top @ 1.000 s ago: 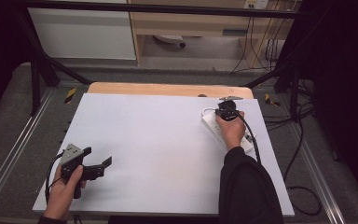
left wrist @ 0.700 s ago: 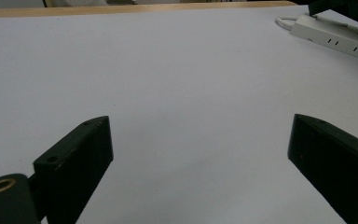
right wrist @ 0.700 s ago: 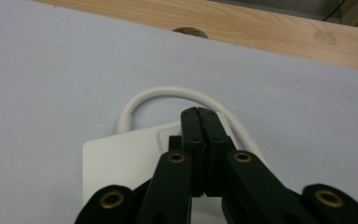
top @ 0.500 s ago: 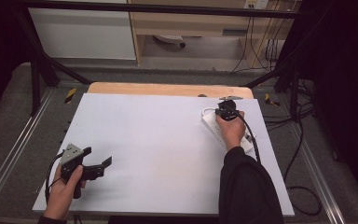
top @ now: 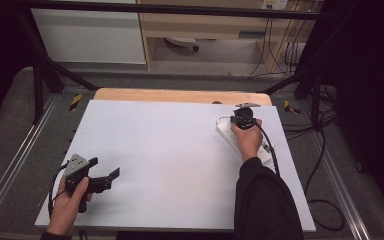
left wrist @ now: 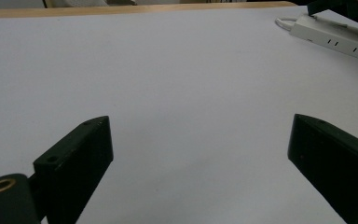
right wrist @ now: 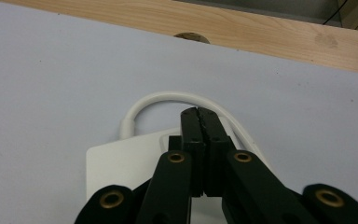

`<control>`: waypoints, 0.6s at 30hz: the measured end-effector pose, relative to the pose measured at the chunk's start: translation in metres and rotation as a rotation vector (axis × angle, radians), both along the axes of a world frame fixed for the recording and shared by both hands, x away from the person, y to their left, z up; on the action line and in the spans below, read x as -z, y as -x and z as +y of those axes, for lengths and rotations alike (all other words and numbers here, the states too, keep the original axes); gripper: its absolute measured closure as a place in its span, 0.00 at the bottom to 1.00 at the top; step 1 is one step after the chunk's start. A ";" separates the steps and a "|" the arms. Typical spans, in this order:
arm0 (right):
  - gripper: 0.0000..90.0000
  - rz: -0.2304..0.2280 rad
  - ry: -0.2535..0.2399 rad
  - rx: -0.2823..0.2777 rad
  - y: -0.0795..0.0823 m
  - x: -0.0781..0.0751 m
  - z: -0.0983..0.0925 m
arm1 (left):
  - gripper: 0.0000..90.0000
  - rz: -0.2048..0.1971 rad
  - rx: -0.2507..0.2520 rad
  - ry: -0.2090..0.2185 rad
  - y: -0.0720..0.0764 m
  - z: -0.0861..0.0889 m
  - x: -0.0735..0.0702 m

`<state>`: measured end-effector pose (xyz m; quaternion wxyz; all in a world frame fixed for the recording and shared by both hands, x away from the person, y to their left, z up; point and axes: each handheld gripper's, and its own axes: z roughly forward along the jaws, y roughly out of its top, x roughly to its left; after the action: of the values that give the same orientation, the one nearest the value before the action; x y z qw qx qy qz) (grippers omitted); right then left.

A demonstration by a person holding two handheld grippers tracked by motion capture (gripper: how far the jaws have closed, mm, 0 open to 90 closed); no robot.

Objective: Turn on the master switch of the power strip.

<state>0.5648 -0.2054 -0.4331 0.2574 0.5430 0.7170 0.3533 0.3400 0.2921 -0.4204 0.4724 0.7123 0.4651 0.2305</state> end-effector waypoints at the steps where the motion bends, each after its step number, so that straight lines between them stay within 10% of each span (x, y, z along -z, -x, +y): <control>1: 1.00 0.000 -0.001 0.001 0.000 0.000 0.000 | 0.07 0.000 0.000 0.000 0.000 0.000 0.000; 18: 1.00 -0.031 -0.005 -0.003 0.004 -0.002 0.001 | 0.07 -0.001 -0.001 0.000 0.000 0.000 0.000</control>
<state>0.5612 -0.2045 -0.4307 0.2667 0.5370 0.7128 0.3638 0.3399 0.2923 -0.4201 0.4725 0.7121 0.4650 0.2313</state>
